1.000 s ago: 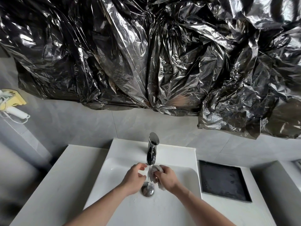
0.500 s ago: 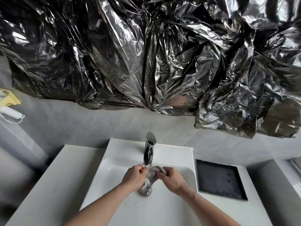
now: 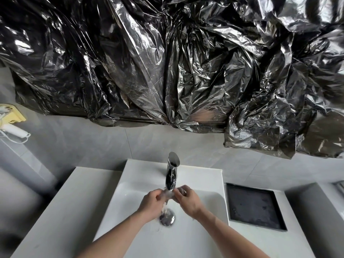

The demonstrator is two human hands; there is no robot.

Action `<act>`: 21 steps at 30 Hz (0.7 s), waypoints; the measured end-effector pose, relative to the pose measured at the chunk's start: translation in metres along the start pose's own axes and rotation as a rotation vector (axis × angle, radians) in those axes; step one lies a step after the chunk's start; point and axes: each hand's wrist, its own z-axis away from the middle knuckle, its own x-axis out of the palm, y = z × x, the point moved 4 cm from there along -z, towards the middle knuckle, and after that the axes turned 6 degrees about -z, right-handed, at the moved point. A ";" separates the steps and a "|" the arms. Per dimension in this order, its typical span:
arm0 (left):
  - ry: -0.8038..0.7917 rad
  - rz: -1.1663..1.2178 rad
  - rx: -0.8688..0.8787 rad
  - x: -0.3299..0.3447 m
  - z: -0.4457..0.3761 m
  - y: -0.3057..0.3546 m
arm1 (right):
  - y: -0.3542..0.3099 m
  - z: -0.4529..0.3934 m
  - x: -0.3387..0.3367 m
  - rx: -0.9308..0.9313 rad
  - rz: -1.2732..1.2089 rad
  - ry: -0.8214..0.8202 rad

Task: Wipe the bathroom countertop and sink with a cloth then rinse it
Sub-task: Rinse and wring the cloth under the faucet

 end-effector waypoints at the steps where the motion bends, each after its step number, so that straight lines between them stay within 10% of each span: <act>1: 0.018 0.056 -0.017 -0.001 -0.001 -0.001 | 0.003 0.000 0.000 0.001 -0.007 -0.002; 11: -0.077 0.432 -0.159 0.000 0.007 0.003 | 0.012 0.010 0.052 0.223 -0.408 -0.241; 21: -0.283 0.069 0.018 -0.021 0.013 -0.004 | 0.006 0.008 0.059 0.267 -0.419 -0.190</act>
